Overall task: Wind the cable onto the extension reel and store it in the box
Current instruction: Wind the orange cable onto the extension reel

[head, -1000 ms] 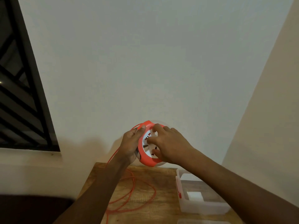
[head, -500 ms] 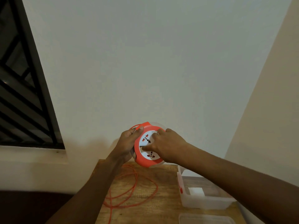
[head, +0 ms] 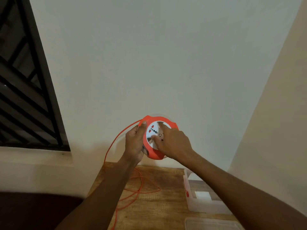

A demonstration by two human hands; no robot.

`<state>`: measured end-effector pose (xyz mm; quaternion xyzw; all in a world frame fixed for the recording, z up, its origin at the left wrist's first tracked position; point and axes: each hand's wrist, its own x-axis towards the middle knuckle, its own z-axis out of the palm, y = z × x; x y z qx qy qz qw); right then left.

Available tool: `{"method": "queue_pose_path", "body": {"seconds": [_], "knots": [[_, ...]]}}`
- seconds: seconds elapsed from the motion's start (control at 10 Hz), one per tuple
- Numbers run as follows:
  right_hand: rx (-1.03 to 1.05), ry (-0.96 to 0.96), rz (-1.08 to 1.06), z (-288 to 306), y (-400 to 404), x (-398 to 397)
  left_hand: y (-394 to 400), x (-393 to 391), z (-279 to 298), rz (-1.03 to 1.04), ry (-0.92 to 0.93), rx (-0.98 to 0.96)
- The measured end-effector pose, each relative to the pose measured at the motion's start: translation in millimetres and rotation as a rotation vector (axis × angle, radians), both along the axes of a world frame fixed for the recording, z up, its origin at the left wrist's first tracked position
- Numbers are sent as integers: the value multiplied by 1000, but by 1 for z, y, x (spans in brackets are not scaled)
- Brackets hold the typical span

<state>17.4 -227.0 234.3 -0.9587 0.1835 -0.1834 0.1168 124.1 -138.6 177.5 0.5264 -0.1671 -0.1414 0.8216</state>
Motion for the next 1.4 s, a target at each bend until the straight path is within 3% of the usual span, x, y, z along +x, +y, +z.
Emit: {"method": "queue_pose_path", "body": {"seconds": [0.1, 0.2, 0.3, 0.4, 0.6, 0.8, 1.0, 1.1, 1.2, 1.3, 1.4], "knots": [[972, -176, -16, 1, 11, -2, -5, -4, -1, 62, 21, -25], [1203, -226, 26, -3, 20, -10, -4, -1, 2, 34, 50, -41], [544, -270, 56, -4, 15, -21, -2, 3, 5, -8, 52, -14], [-313, -235, 177, 2, 0, -27, -1, 5, 3, -14, 29, 33], [-676, 212, 465, 11, -24, -22, 2, -2, 6, -116, -80, 98], [-921, 346, 396, 6, -24, -25, 2, -3, 10, -123, -139, 158], [-740, 294, 190, 3, -24, -20, 0, 0, 8, -50, -85, 136], [-87, 201, 80, 4, -11, -19, -6, -6, 10, -8, -32, 51], [1152, -37, 58, 11, 0, -15, -7, -7, 9, 59, 41, -5], [1183, -121, 62, 11, 7, -17, -5, 0, 10, 53, 59, -28], [514, -219, 99, 10, 1, -25, -2, 5, 14, 41, 46, -21]]}}
